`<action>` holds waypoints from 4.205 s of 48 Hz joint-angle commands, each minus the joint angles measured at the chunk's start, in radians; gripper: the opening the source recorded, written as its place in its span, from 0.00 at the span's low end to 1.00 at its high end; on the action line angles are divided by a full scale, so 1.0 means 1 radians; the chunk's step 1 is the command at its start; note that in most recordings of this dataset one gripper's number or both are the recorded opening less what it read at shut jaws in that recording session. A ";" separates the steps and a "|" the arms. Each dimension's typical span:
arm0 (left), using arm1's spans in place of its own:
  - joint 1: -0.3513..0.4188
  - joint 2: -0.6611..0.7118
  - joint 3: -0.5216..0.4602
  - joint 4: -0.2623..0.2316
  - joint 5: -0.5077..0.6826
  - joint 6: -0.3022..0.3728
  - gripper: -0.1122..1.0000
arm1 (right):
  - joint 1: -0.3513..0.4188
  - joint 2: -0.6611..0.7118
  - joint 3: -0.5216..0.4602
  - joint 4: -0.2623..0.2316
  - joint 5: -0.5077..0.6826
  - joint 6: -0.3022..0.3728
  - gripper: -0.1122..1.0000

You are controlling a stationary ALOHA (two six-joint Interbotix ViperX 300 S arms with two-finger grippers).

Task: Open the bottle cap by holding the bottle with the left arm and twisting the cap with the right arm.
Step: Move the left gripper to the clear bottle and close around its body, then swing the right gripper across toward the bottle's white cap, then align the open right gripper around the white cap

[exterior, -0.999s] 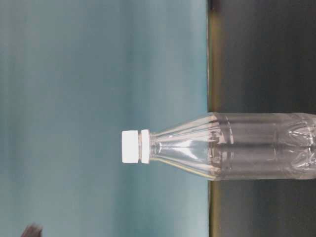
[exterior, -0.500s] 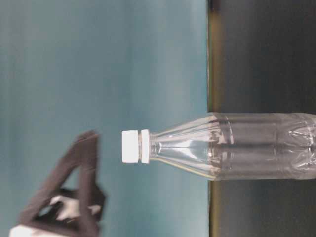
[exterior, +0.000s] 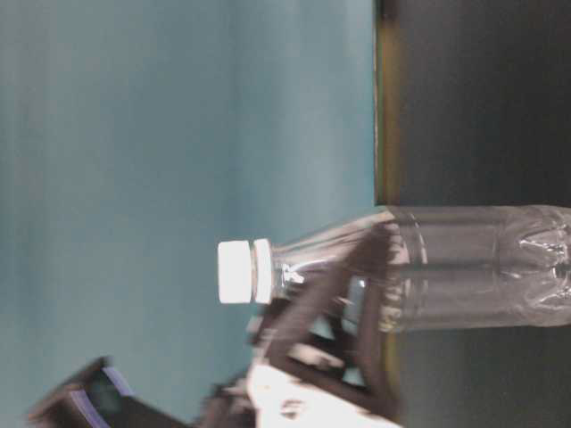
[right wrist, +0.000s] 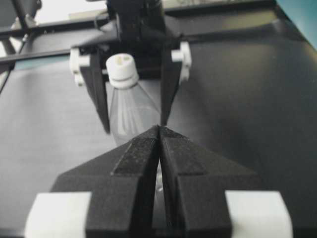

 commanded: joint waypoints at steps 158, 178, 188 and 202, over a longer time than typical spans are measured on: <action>-0.005 0.190 0.021 0.005 -0.074 -0.005 0.84 | -0.002 1.290 -1.597 0.132 1.559 0.192 0.43; -0.003 0.192 0.021 0.005 -0.074 -0.005 0.84 | 0.005 1.295 -1.608 0.126 1.594 -0.327 0.43; -0.003 0.192 0.021 0.005 -0.072 -0.005 0.84 | 0.020 1.296 -1.606 0.095 1.589 -0.526 0.43; -0.003 0.192 0.020 0.005 -0.074 -0.005 0.84 | 0.020 1.293 -1.605 0.092 1.580 -0.531 0.43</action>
